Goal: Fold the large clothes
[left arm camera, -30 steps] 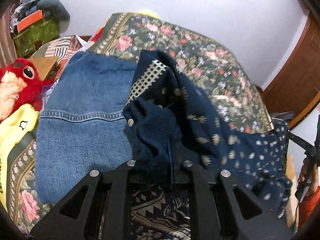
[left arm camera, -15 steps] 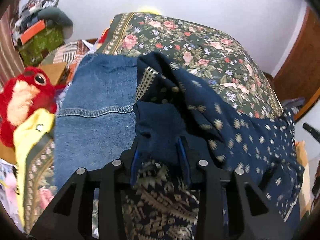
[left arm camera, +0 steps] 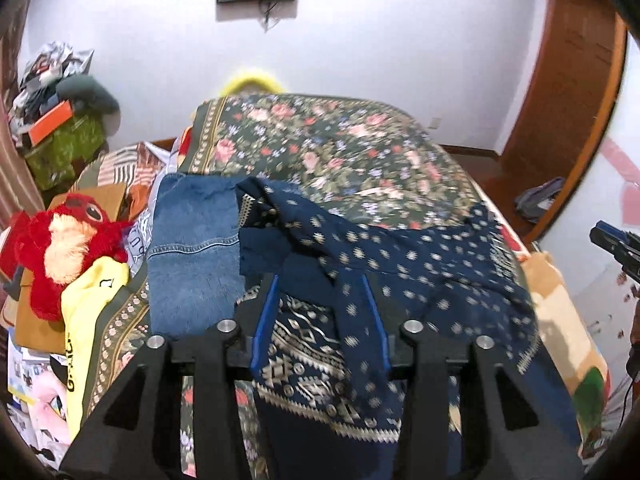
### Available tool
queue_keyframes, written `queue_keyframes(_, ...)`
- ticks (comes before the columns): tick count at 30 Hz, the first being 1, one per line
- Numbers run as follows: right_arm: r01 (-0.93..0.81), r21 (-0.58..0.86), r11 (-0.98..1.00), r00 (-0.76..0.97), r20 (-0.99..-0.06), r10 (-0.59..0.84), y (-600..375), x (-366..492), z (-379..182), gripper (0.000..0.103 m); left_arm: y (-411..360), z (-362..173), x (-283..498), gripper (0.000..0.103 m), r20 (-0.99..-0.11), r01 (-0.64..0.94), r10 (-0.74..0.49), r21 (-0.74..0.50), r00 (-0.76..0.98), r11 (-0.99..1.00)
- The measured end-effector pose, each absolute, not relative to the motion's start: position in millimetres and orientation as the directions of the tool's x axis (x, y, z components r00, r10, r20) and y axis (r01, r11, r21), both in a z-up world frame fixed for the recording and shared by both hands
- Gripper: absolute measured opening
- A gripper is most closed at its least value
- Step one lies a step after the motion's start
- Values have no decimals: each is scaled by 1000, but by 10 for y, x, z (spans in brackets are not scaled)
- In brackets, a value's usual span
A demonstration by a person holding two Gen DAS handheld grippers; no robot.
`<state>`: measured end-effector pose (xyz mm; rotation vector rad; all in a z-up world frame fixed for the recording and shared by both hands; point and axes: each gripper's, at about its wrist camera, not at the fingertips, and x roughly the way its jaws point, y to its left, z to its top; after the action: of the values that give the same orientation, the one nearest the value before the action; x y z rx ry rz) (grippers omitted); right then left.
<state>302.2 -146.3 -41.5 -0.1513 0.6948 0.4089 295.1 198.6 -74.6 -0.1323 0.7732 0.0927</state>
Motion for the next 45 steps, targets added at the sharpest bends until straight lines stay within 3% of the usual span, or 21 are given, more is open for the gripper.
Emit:
queue_keyframes(2, -420, -14, 907, 713, -624, 321, -1481, 2839, -351, 66, 1888, -674, 2759, 47, -691, -104, 27, -70, 723, 992)
queue_keyframes(8, -452, -62, 890, 715, -622, 319, -1483, 2414, -370, 83, 1719, -688, 2303, 60, -692, -65, 2, -64, 721, 996)
queue_keyframes(14, -463, -42, 885, 651, -693, 308, -1516, 2151, -640, 83, 1733, -1028, 1986, 62, -747, -84, -78, -176, 661, 981)
queue_keyframes(31, -337, 189, 922, 381, -868, 317, -1891, 1823, -1499, 83, 2089, -2333, 1329, 62, -885, -283, -197, -335, 421, 899)
queue_keyframes(45, -243, 409, 879, 219, -860, 461, -2022, 1864, -1879, 83, 2116, -2805, 1076, 62, -826, -315, -399, -532, 398, 786)
